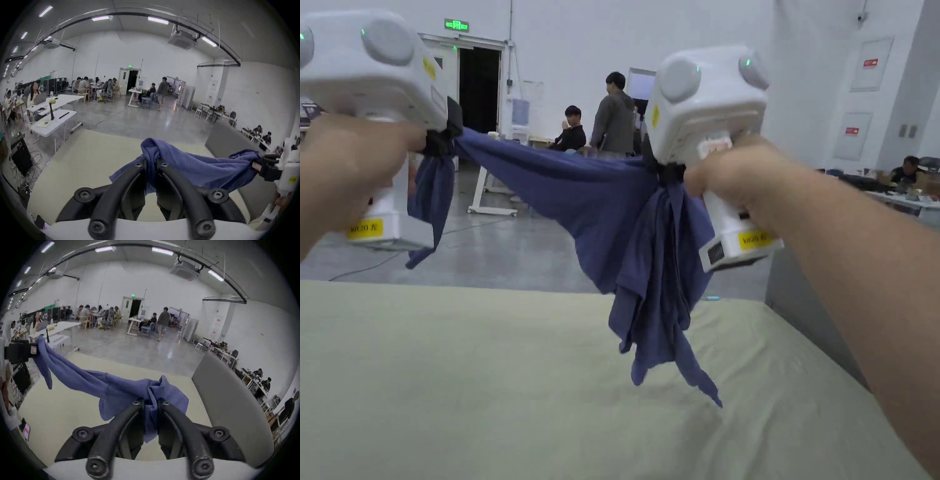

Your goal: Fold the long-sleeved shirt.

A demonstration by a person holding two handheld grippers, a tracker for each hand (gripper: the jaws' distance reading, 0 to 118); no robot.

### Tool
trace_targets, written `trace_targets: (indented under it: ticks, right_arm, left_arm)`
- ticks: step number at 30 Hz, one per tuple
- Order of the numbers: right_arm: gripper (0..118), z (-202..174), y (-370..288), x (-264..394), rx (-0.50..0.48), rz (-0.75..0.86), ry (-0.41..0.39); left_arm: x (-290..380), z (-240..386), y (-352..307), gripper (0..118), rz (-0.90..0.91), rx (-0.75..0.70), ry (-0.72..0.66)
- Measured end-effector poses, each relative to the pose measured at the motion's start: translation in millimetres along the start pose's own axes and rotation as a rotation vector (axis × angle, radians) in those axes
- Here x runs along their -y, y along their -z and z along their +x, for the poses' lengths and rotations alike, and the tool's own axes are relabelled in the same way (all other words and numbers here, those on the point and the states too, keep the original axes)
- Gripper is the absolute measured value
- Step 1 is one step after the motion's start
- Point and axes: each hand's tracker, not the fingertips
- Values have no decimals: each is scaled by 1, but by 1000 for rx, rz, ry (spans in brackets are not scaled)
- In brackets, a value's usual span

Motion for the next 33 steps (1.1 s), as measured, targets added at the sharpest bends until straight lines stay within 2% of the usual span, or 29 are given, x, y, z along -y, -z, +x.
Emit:
trace_targets:
  ticks: [4,8,11,13,15,16,18,22,27,33]
  right_arm:
    - [9,-16,73,87,-53,-109,-15]
    - [9,-36,126,191,-127,-220,14]
    - [9,-55,135,274,-143,-272,18]
    - [9,-76,124,326,-188,-292,14]
    - [9,-87,111,362,-221,-317,-27]
    - [9,-93,99,379,-215,-317,-28]
    - [9,-100,72,408,-265,-327,-41]
    - [9,-123,23,458,-266,-310,-174]
    - [9,-152,2,513,-294,-407,-191]
    - [9,-172,7,542,-299,-486,-197]
  left_arm:
    - [80,-9,47,3,-145,1,25]
    - [175,-26,78,3,-325,13,6]
    - [248,-39,83,3,-468,34,97]
    - [291,-53,74,3,-523,45,122]
    - [322,-66,59,3,-568,67,136]
    - [336,-72,45,3,-567,69,133]
    - [360,-73,7,3,-581,62,194]
    - [409,-92,-58,3,-615,99,236]
    - [486,-102,-107,3,-754,88,225]
    - [555,-108,-111,3,-856,68,202]
